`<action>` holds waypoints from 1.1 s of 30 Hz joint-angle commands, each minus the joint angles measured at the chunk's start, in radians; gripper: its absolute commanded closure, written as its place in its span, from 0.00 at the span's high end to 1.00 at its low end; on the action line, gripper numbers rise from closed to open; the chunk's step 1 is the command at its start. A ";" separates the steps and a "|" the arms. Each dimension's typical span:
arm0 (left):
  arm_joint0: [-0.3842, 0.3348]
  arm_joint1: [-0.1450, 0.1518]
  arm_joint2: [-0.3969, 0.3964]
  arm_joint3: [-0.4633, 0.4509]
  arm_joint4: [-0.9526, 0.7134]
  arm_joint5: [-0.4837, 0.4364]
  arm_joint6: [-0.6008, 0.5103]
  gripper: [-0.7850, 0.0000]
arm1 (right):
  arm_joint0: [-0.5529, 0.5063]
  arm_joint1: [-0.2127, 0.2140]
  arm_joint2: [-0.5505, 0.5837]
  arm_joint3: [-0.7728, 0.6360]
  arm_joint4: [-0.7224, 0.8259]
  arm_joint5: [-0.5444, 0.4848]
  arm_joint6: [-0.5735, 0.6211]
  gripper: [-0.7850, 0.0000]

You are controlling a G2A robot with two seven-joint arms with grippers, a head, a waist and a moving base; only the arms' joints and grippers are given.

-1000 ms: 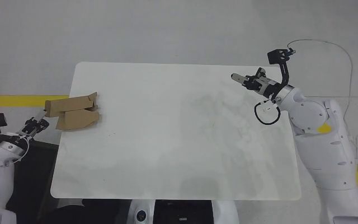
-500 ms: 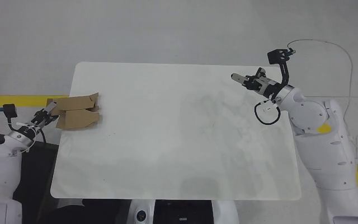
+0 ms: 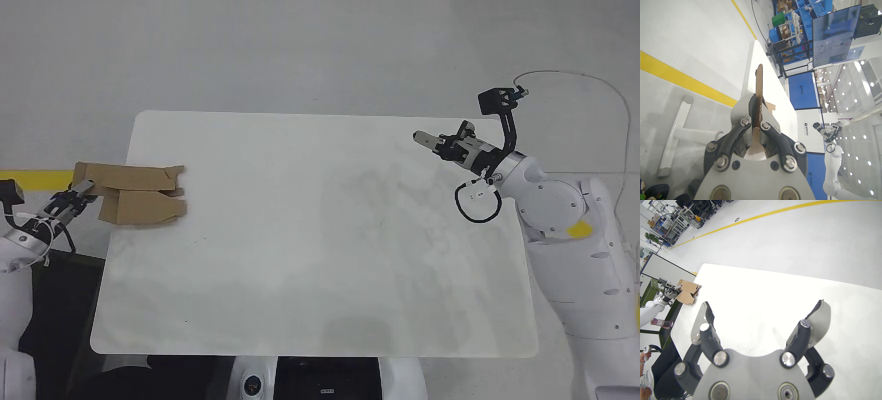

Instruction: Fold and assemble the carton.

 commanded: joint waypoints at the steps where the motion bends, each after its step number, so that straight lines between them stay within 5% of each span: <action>1: -0.005 0.002 -0.011 -0.009 -0.028 0.003 -0.019 0.00 | 0.000 0.000 0.000 0.000 0.000 0.000 0.000 1.00; 15: -0.053 0.014 -0.055 -0.132 -0.138 0.034 -0.103 0.00 | 0.000 0.000 0.000 0.000 0.000 0.000 0.000 1.00; 33: -0.161 -0.056 0.097 -0.346 -0.159 0.109 -0.084 0.00 | 0.000 0.000 0.000 0.000 0.000 0.000 0.000 1.00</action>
